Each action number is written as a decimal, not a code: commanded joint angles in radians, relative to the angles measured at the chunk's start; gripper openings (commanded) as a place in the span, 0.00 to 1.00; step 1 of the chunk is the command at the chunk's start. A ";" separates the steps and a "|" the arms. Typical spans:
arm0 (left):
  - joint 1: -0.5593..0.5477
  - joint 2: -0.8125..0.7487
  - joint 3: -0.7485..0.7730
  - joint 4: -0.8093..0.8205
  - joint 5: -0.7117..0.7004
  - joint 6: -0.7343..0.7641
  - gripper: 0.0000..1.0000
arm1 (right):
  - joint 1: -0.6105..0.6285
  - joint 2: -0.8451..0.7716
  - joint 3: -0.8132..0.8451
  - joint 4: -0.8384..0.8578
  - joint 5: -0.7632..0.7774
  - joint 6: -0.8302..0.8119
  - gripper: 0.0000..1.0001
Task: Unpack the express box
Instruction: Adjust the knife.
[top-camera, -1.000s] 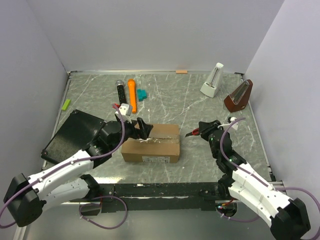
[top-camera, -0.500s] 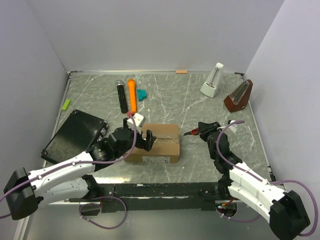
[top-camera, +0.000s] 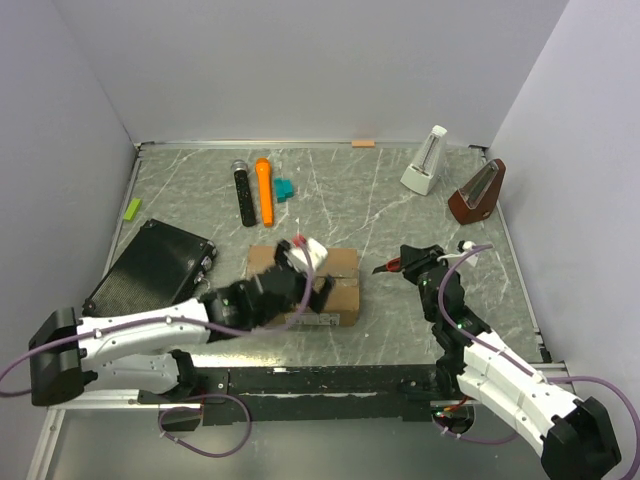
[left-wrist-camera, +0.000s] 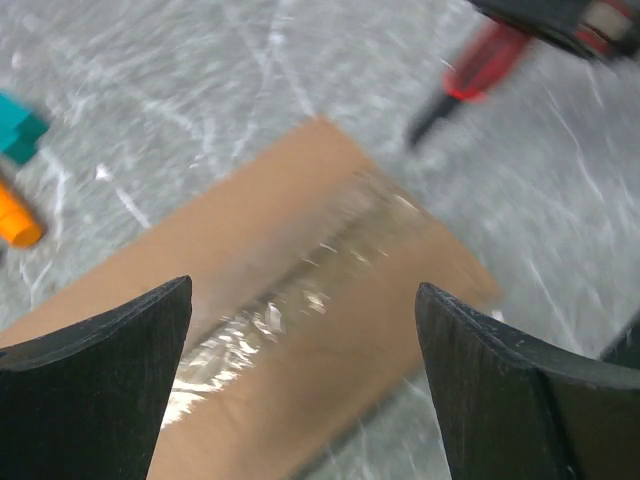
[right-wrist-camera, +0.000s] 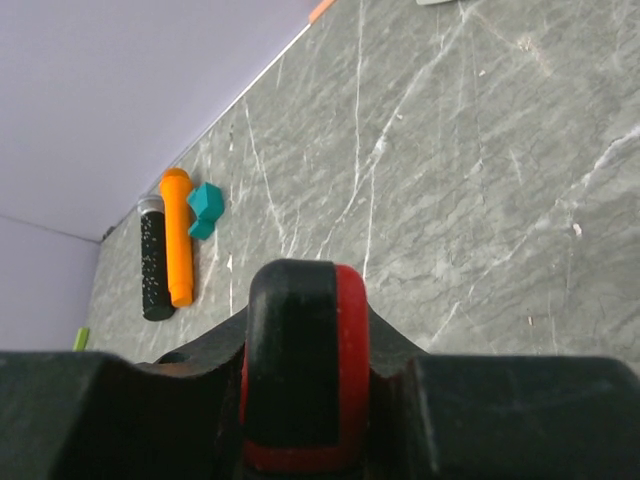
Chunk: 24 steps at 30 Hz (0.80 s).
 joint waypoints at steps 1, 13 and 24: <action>-0.198 0.000 -0.076 0.092 -0.228 0.223 0.97 | -0.002 0.021 0.049 0.007 -0.013 -0.017 0.00; -0.322 0.099 -0.242 0.477 -0.459 0.511 0.96 | -0.001 0.084 0.056 0.122 -0.062 0.007 0.00; -0.316 0.187 -0.201 0.516 -0.295 0.560 0.97 | -0.001 0.070 0.018 0.322 -0.016 -0.019 0.00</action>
